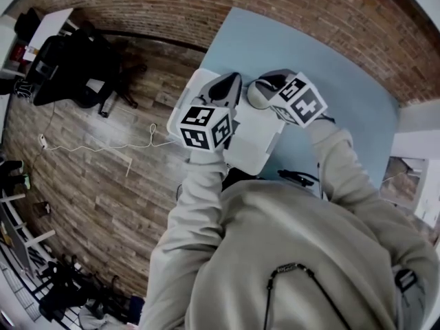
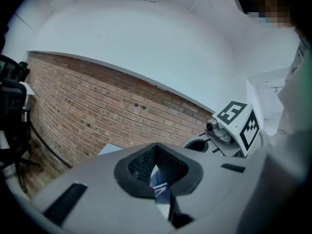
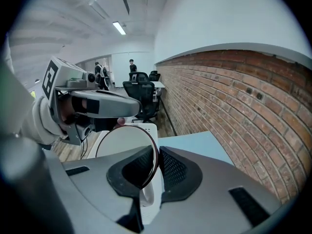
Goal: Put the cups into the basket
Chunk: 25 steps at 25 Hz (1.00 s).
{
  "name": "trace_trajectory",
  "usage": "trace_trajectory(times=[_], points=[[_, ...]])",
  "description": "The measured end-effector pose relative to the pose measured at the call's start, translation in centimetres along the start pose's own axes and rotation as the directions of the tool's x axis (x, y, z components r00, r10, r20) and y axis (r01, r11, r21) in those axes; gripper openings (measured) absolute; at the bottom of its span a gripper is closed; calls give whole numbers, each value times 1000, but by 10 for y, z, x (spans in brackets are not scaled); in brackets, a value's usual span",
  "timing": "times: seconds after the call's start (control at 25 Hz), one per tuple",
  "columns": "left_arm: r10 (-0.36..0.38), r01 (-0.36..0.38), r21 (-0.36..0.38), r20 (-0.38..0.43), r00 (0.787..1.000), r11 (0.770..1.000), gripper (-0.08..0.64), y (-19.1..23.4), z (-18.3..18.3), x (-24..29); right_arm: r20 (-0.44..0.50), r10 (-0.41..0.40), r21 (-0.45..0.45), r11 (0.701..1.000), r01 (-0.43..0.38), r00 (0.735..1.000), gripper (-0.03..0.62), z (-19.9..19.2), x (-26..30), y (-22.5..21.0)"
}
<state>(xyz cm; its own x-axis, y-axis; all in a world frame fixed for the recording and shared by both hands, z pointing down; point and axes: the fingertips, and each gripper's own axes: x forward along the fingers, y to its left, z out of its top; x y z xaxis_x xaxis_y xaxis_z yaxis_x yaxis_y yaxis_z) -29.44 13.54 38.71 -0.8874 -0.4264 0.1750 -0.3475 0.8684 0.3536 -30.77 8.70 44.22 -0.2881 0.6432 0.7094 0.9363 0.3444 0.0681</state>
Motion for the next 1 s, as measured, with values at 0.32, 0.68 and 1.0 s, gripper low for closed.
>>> trace_trajectory(times=[0.32,0.68,1.0], points=[[98,-99,-48,-11,995,994,-4,40,-19,-27,-54,110,-50,992,-113,992,49,3,54,31],[189,-195,-128,-56,980,973,-5,90,-54,-59,-164,211,-91,969,-228,964,49,-14,122,73],[215,-227,-156,-90,972,961,-3,111,-69,-71,-262,244,-94,956,-277,934,49,-44,177,92]])
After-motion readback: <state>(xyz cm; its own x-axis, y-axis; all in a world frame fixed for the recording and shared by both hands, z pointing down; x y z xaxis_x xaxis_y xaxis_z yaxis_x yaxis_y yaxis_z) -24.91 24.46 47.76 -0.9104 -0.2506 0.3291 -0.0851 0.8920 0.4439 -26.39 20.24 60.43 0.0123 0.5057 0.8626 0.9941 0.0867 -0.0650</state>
